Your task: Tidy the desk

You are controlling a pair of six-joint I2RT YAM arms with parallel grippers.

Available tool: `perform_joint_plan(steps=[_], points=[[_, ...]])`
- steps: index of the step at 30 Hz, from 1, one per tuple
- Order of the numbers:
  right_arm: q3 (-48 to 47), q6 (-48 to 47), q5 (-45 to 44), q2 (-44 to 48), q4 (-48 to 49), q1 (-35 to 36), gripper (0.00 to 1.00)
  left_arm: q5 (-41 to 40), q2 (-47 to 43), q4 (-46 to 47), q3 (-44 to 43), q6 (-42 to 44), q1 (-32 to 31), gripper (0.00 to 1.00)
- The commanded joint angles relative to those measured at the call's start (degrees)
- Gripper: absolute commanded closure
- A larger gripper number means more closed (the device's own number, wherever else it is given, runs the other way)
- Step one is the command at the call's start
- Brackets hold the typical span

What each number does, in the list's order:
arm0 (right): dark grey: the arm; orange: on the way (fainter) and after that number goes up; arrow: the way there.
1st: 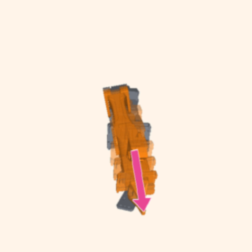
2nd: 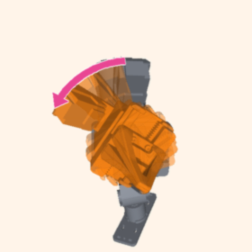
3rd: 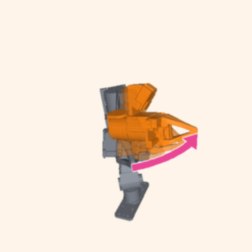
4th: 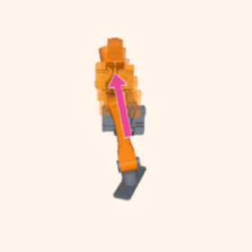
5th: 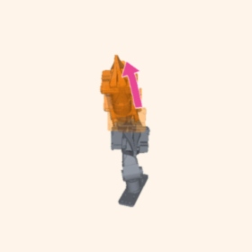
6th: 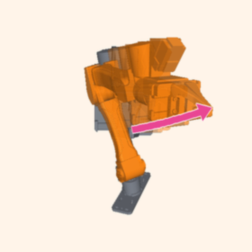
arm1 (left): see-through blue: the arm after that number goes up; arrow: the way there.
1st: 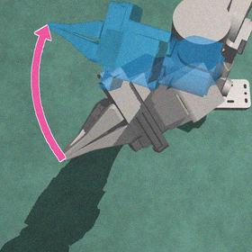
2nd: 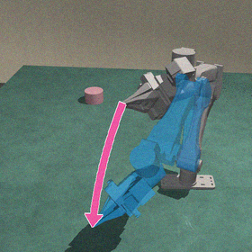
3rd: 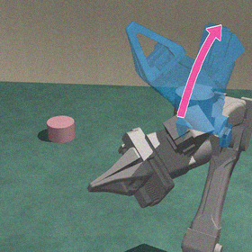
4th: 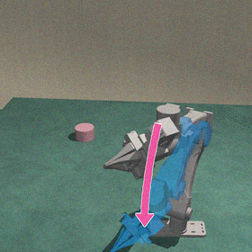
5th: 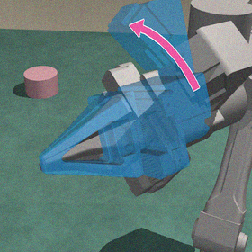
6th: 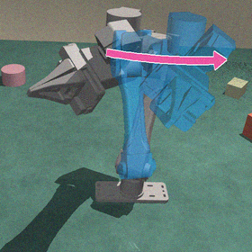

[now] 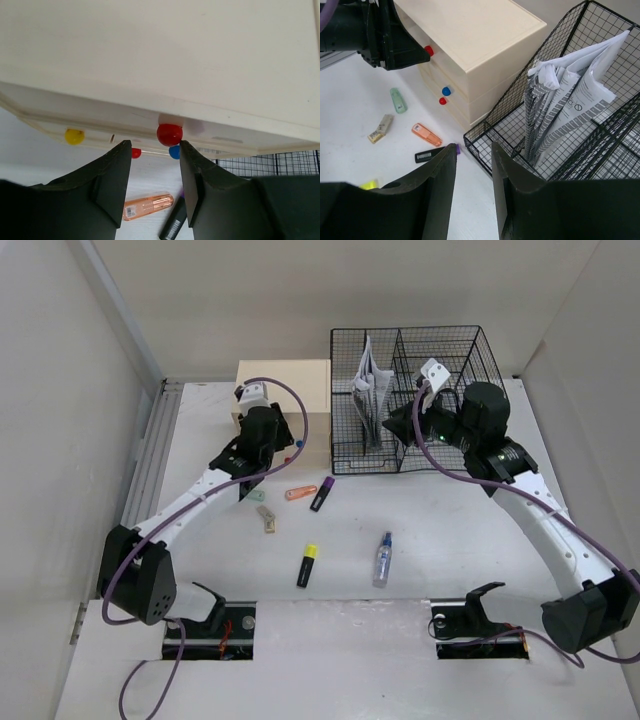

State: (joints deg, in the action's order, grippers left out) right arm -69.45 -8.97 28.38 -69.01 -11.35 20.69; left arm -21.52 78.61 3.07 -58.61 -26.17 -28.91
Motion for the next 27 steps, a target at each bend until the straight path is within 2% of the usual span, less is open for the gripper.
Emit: perform_joint_plan(steps=[1,9,14,18,20,22,24,27], points=[[-0.86,0.8,0.8,0.81,1.34,0.14,0.6,1.91,1.02,1.32,-3.35,1.39,2.27,0.6],[-0.86,0.8,0.27,0.29,1.34,0.14,0.6,2.97,4.98,2.91,-6.25,2.44,2.8,0.6],[-0.86,0.8,0.27,0.28,1.34,0.14,0.6,2.97,5.5,2.91,-6.78,2.44,2.8,0.82],[-0.33,0.8,0.79,-0.24,1.34,0.14,0.6,1.3,3.75,2.91,-4.68,1.92,1.05,0.94],[-0.33,0.8,0.8,-0.24,1.34,0.14,0.6,0.69,3.14,3.51,-3.71,1.39,1.04,0.95],[-0.33,0.8,1.33,-0.24,1.34,0.14,0.6,0.08,2.51,3.52,-3.0,1.39,0.52,0.94],[-0.33,0.8,1.33,-0.24,1.34,0.14,0.6,-0.62,1.82,3.52,-3.0,1.39,0.52,0.78],[-0.33,0.8,1.33,-0.24,1.34,0.14,0.59,-1.15,0.76,3.0,-3.0,1.91,0.52,0.63]])
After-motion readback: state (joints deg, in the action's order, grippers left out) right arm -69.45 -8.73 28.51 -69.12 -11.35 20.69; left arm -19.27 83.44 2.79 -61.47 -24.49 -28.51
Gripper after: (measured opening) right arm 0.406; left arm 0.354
